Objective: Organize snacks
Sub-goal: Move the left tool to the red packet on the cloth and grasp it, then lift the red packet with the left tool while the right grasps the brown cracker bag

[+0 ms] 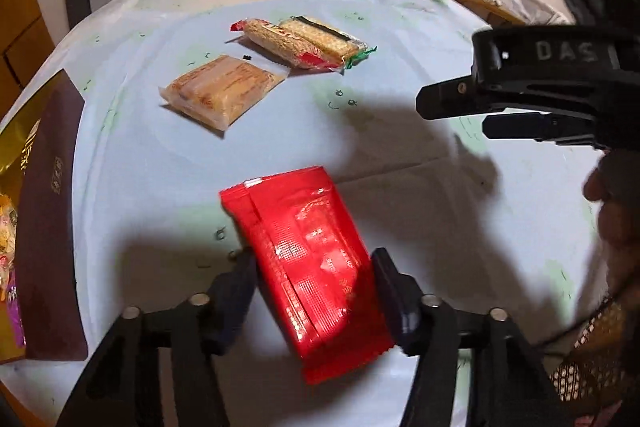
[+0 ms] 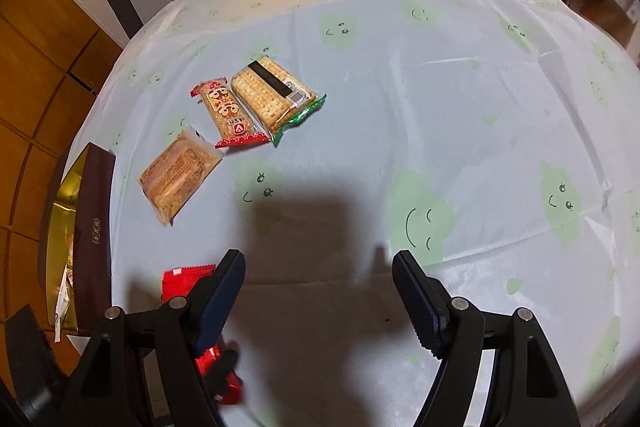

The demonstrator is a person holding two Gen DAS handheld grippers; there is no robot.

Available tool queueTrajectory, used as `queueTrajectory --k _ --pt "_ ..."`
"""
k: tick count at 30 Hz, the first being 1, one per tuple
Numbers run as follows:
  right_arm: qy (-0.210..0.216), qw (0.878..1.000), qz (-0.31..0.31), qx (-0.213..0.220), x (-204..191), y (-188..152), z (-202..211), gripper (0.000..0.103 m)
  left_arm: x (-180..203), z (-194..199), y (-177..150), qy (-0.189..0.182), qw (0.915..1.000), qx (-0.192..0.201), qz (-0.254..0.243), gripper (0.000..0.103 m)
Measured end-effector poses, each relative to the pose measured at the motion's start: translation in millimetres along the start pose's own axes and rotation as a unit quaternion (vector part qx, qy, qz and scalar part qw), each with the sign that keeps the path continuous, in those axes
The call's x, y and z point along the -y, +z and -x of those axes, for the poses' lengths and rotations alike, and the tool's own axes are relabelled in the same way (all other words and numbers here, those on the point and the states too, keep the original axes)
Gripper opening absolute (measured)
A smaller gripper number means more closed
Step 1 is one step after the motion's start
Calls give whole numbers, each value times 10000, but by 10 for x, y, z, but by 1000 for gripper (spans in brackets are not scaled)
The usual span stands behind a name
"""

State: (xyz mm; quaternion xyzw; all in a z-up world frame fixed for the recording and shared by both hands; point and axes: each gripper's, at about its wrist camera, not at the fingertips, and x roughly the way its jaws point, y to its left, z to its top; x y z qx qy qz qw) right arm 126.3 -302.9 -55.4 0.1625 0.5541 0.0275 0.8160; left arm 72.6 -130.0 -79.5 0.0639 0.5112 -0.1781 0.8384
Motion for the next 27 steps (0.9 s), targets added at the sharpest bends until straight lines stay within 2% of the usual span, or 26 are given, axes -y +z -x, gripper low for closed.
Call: queueTrajectory --k 3,9,15,20,24,27 --pt "-63 10000 36 -6 -20 -10 -20 77 -149 106 -93 -2 10000 74 -29 50" --pt "-30 9998 142 -103 -34 -26 -118 77 -455 303 -359 -11 9997 247 -51 50" --pt "219 9966 776 -196 -292 -143 -238 77 -574 370 -517 -138 9982 588 69 50" --pt "338 9880 1492 -217 -569 -219 -296 76 -607 357 -549 -246 9970 723 155 50" --pt "527 9777 2027 -154 -911 -121 -349 77 -608 360 -582 -262 9961 815 202 50" --pt "522 9744 2179 -166 -1135 64 -471 80 -617 373 -606 -274 9956 872 219 50"
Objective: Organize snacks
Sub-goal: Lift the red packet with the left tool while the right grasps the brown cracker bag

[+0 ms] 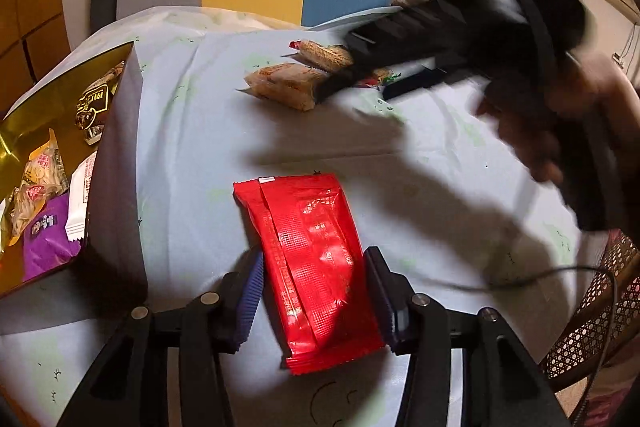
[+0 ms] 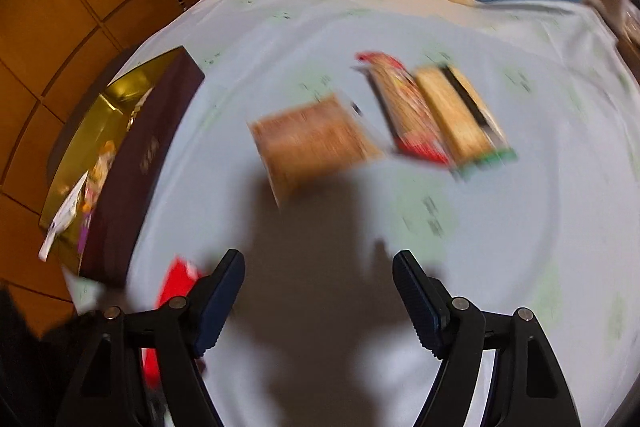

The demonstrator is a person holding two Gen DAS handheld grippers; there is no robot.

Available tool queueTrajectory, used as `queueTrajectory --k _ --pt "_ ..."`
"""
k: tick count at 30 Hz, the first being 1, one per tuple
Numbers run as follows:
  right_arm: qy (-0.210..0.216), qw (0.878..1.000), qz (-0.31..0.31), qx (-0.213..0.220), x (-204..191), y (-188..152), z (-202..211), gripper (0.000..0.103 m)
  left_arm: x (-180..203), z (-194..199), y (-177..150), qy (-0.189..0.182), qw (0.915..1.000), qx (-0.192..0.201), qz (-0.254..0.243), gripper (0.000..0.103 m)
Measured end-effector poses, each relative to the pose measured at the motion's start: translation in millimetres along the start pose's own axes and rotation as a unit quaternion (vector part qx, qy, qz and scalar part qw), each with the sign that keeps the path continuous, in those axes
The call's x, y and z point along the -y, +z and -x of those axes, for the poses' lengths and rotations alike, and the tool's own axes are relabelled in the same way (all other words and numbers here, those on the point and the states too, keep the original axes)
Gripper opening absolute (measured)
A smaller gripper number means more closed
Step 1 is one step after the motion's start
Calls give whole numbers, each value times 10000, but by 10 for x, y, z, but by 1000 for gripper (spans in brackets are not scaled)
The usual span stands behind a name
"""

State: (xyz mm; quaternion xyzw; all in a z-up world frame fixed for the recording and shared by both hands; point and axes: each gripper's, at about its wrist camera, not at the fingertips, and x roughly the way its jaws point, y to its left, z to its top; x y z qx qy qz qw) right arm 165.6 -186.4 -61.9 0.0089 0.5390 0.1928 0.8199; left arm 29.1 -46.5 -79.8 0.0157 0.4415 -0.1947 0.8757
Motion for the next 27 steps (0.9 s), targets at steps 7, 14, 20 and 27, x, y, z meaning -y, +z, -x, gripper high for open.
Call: queueTrajectory --k 7,14,20,27 --pt "100 9926 -1188 -238 2 640 -467 101 -34 -4 -11 -110 9998 47 133 50" --pt "-542 9860 -1536 -371 -32 831 -704 88 -57 29 -35 -177 9997 80 174 50" --pt "-742 9954 -311 -518 -250 603 -563 61 -46 33 -54 -145 9997 116 176 50" --pt "-609 9951 510 -591 -195 -205 -196 61 -8 27 -55 -67 9998 130 162 50"
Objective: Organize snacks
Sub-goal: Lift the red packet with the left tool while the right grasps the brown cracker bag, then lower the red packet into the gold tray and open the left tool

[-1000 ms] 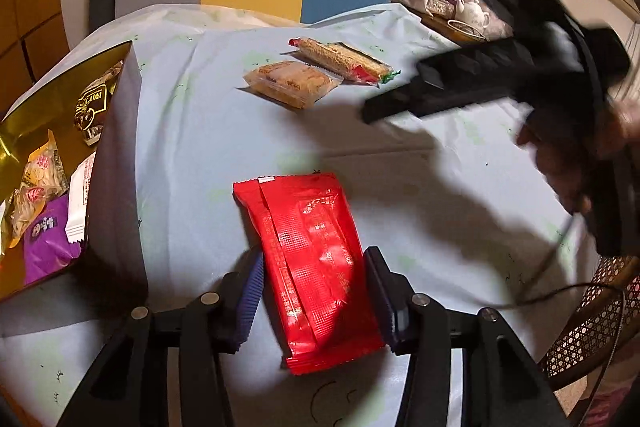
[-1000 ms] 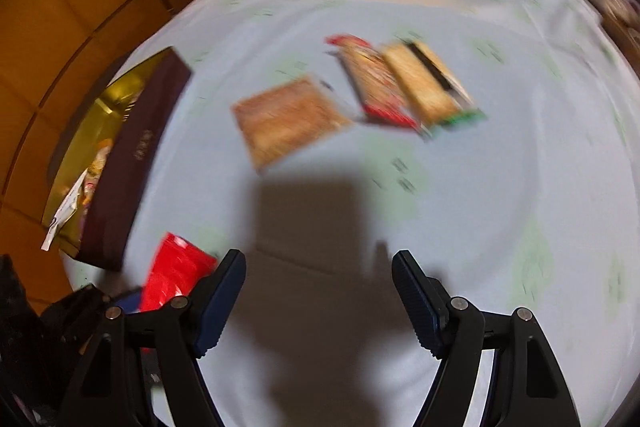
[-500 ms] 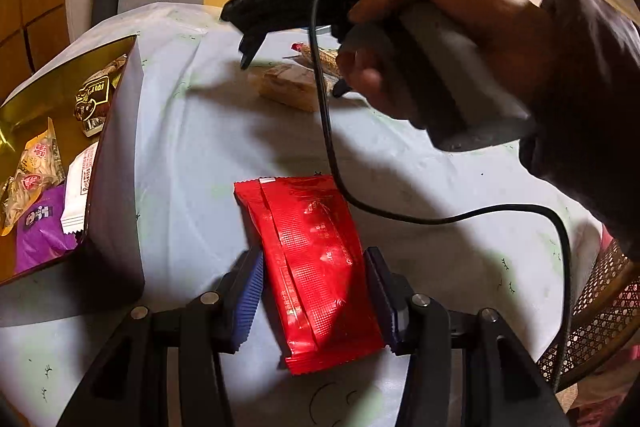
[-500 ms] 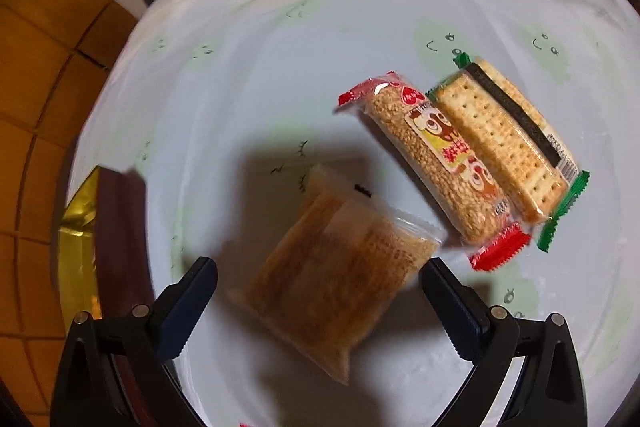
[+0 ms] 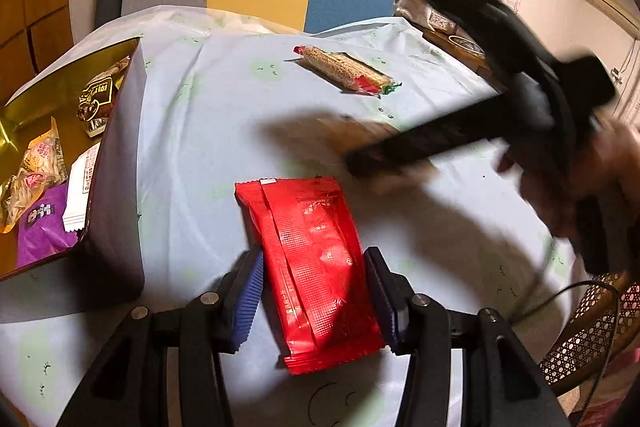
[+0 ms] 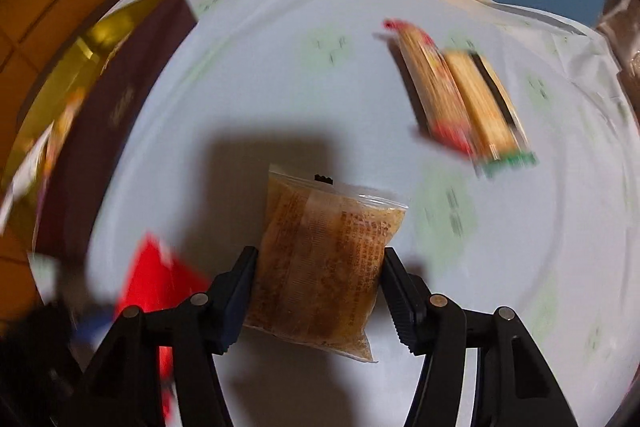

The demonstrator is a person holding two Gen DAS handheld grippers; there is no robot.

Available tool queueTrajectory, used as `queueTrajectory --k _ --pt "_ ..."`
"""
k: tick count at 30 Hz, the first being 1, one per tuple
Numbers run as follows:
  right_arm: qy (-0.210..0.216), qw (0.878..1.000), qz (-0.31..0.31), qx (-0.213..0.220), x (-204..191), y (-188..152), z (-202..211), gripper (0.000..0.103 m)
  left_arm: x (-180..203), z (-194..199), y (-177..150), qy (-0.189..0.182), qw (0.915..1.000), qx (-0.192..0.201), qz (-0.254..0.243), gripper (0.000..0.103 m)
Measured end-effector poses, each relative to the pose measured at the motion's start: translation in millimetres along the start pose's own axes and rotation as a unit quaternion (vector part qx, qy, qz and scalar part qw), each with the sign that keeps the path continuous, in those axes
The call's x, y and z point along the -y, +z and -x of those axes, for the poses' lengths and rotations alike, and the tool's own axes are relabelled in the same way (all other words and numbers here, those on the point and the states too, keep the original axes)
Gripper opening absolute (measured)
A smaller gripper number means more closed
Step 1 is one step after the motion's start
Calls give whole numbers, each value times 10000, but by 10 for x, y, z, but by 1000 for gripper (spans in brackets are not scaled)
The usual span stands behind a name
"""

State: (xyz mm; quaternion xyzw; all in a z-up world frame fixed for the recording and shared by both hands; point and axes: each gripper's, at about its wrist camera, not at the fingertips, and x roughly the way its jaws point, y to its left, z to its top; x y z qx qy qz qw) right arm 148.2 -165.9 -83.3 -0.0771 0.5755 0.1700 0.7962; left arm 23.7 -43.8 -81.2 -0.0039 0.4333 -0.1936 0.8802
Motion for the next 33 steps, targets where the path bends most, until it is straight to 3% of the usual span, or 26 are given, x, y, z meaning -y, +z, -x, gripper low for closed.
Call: queueTrajectory --k 5,9,19,24,29,33 --pt "95 9988 -400 265 152 -317 87 61 55 18 46 94 9999 -117 -55 49" --pt "-100 9983 -354 460 123 -556 149 61 15 72 76 97 9999 -127 22 48" --pt "-215 9974 -294 625 -19 -571 90 61 -65 770 301 22 9981 569 238 48" --pt "-194 9969 -306 693 8 -588 114 61 -514 1044 456 104 9926 749 954 48" --pt "-214 9967 -275 739 5 -595 120 61 -1235 1224 569 299 9758 814 2009 48" --pt "-227 9961 -285 798 -4 -618 130 61 -1670 1212 622 471 9638 686 2531 48"
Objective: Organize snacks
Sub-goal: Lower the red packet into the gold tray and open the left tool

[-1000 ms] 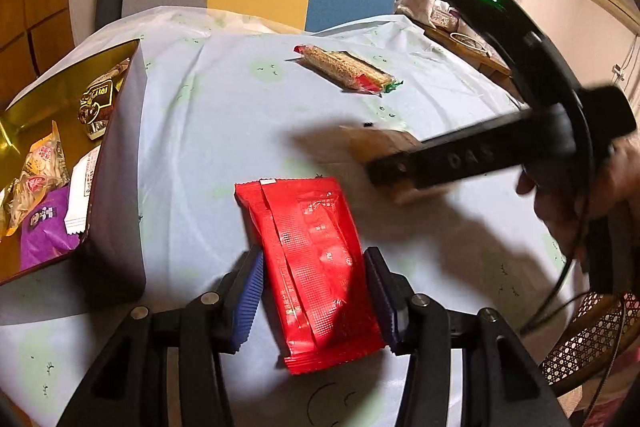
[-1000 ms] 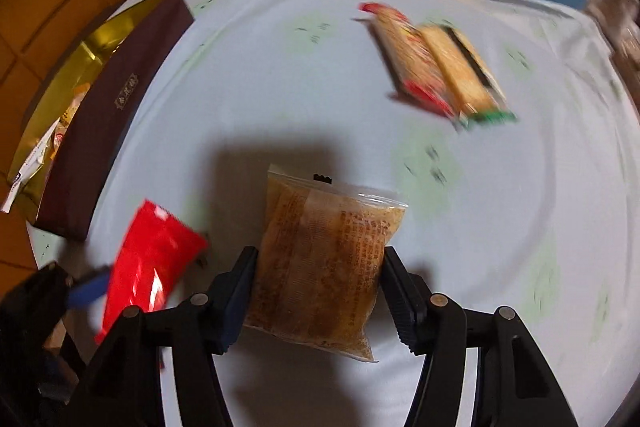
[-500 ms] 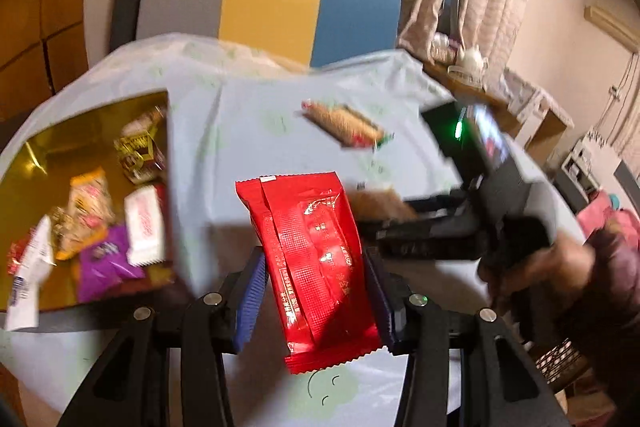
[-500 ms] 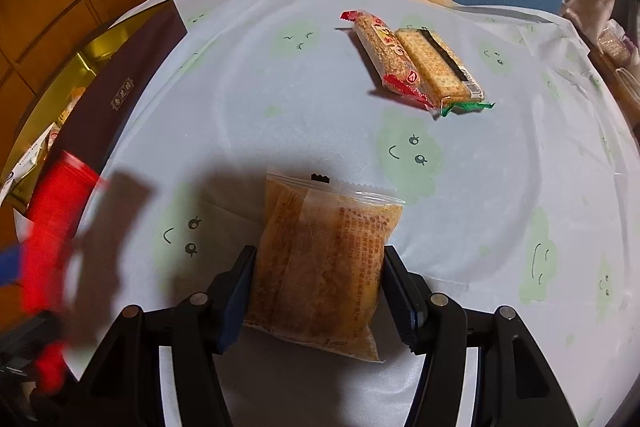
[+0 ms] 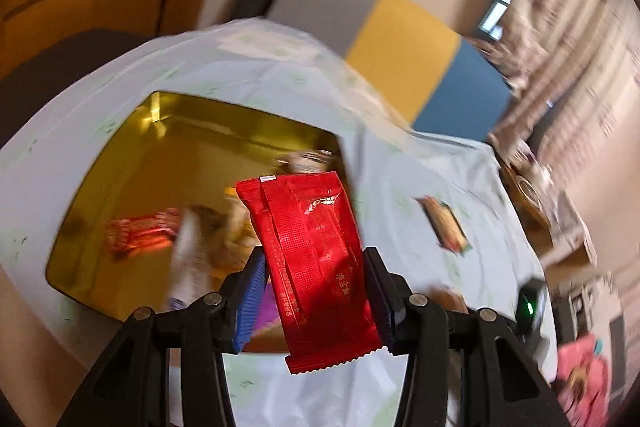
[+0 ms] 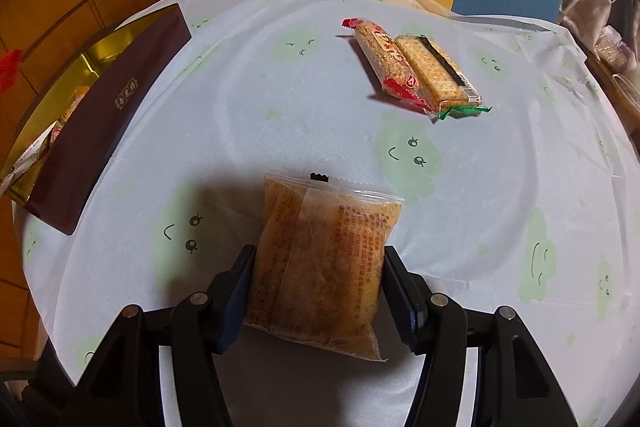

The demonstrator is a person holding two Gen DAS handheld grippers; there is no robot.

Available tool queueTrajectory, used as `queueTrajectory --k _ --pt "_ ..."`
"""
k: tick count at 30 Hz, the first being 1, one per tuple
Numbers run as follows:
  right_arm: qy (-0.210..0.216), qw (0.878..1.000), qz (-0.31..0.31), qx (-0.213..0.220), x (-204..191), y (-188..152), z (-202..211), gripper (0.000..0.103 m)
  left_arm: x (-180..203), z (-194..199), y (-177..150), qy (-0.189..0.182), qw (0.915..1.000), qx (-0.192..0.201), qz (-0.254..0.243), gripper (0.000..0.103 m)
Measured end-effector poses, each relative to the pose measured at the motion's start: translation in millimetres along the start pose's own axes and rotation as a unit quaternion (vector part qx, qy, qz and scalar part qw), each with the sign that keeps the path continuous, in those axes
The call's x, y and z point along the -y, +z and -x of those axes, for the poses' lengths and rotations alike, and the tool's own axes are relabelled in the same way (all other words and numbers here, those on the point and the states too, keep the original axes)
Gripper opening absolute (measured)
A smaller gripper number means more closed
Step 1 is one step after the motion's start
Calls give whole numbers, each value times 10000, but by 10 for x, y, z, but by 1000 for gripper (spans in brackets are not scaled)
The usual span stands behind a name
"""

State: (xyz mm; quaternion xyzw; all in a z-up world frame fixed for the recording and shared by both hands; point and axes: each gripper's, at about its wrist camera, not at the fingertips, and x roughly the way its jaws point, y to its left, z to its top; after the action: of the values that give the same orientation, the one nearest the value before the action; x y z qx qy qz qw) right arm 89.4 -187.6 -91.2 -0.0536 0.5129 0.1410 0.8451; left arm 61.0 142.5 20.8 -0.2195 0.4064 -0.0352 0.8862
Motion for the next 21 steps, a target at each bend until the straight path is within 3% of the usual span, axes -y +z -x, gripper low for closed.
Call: queueTrajectory --k 7,12,15,21 --pt "34 9999 -3 97 17 -34 13 61 -268 -347 360 288 9984 -178 462 48" --pt "31 9999 -12 95 15 -31 14 61 -378 -730 548 741 9951 -326 561 49" --pt "15 10000 -17 90 13 -32 19 61 -462 -872 551 1032 9921 -378 605 49" --pt "10 9999 -38 102 19 -33 14 61 -528 -1090 475 1250 9885 -735 419 51"
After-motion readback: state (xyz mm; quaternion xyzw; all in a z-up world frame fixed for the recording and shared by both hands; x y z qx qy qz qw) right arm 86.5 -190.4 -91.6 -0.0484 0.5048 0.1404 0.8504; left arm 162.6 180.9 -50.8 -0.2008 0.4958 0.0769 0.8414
